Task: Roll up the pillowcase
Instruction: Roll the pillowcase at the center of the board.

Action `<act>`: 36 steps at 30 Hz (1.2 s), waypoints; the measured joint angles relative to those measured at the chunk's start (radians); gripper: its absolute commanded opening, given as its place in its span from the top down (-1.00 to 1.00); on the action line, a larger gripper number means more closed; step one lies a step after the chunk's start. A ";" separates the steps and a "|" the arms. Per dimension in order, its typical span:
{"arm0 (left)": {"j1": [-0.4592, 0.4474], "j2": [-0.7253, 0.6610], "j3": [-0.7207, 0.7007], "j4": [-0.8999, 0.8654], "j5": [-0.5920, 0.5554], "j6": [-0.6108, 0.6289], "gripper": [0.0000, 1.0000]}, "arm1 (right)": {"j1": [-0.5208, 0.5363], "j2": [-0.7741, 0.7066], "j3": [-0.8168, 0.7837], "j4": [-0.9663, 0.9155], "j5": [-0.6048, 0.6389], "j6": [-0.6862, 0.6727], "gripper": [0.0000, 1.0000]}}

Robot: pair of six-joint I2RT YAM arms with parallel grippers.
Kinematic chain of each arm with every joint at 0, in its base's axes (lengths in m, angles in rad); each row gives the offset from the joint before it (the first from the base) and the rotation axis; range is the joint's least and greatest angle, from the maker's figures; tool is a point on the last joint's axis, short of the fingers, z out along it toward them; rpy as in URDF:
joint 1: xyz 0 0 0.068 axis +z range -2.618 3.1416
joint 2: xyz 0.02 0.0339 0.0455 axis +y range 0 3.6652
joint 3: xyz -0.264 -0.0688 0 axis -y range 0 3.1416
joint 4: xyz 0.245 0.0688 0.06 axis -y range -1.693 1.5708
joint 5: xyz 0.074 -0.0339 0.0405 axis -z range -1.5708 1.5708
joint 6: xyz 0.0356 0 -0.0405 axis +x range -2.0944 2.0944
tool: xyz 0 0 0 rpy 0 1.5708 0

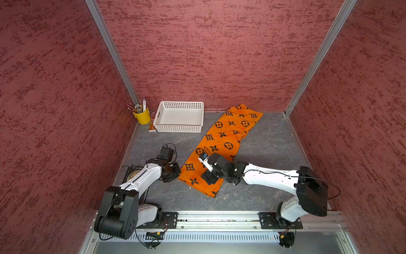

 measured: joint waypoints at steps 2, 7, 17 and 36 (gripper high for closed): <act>0.005 0.000 -0.005 0.006 0.001 0.002 0.82 | 0.054 0.016 -0.010 0.016 0.015 -0.045 -0.45; 0.011 0.001 -0.008 0.014 0.001 0.003 0.77 | 0.132 0.128 0.028 0.052 0.046 -0.124 -0.16; 0.029 -0.002 -0.022 0.022 0.014 -0.006 0.51 | 0.163 0.298 0.072 0.098 0.100 -0.247 0.14; 0.187 -0.327 -0.021 -0.090 0.060 -0.103 -0.88 | 0.161 0.322 0.105 0.112 0.112 -0.255 1.00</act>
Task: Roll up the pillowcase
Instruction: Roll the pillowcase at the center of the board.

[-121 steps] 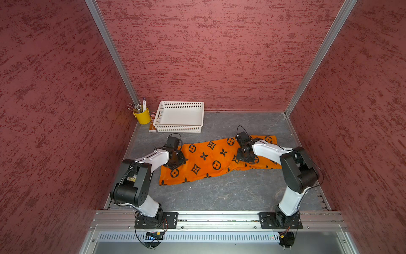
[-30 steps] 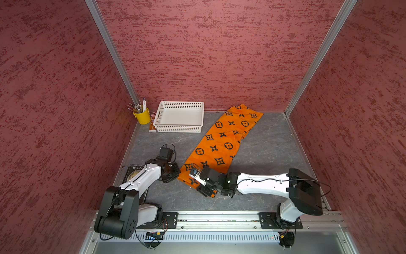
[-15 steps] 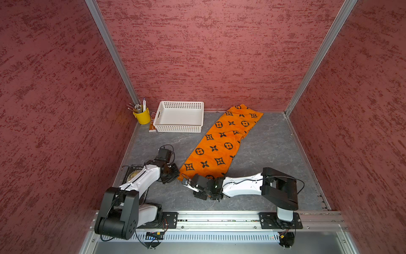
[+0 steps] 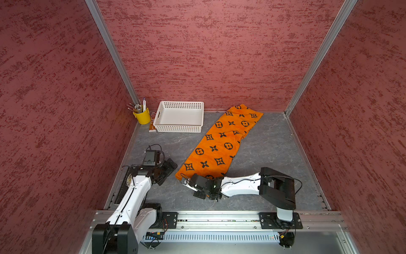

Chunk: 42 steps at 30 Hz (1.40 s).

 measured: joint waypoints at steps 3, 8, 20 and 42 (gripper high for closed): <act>0.004 -0.048 0.017 -0.033 -0.011 0.001 -0.86 | -0.015 -0.032 0.000 -0.024 -0.032 0.028 1.00; -0.014 -0.106 0.021 -0.070 -0.022 -0.001 -0.69 | -0.064 -0.090 0.000 -0.029 -0.111 0.092 1.00; -0.427 -0.124 0.050 -0.136 -0.199 -0.080 -0.45 | -0.273 -0.125 -0.046 0.034 -0.316 0.276 1.00; -0.452 0.244 0.145 0.132 -0.184 -0.033 0.46 | -0.352 -0.142 -0.157 0.145 -0.387 0.439 1.00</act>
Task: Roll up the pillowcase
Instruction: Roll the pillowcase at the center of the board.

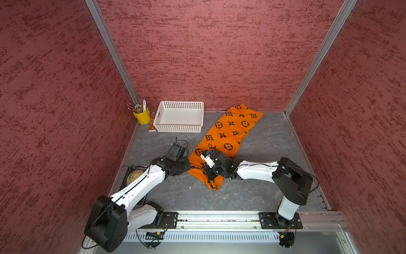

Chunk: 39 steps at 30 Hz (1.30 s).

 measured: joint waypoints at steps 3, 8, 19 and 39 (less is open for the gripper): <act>0.017 0.048 0.013 0.028 0.018 0.016 0.46 | -0.003 0.000 0.000 0.000 0.001 0.008 1.00; 0.018 0.061 0.058 0.031 0.027 0.031 0.47 | -0.016 0.000 0.000 -0.005 0.008 0.026 1.00; 0.017 0.002 0.004 0.018 0.042 0.027 0.55 | -0.029 0.007 0.000 -0.007 0.008 0.056 1.00; 0.043 0.281 0.040 0.156 0.050 -0.004 0.69 | 0.029 -0.136 0.035 -0.260 0.095 -0.042 -0.42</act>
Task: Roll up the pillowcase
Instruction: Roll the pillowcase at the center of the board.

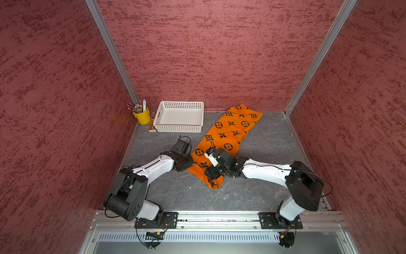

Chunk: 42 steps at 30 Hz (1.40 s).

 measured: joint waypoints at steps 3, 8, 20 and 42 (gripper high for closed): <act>0.000 0.017 0.000 0.003 -0.003 -0.014 0.69 | 0.042 -0.018 0.003 -0.068 0.034 -0.018 -0.52; 0.000 0.029 0.001 0.011 -0.006 -0.031 0.68 | 0.087 -0.016 0.006 -0.183 0.077 -0.040 -0.58; 0.000 0.032 0.004 0.012 -0.006 -0.037 0.68 | 0.157 0.079 0.210 -0.263 0.128 -0.035 -0.97; 0.008 0.054 0.030 0.011 -0.006 -0.026 0.69 | 0.063 0.011 0.018 -0.345 0.381 0.021 -0.71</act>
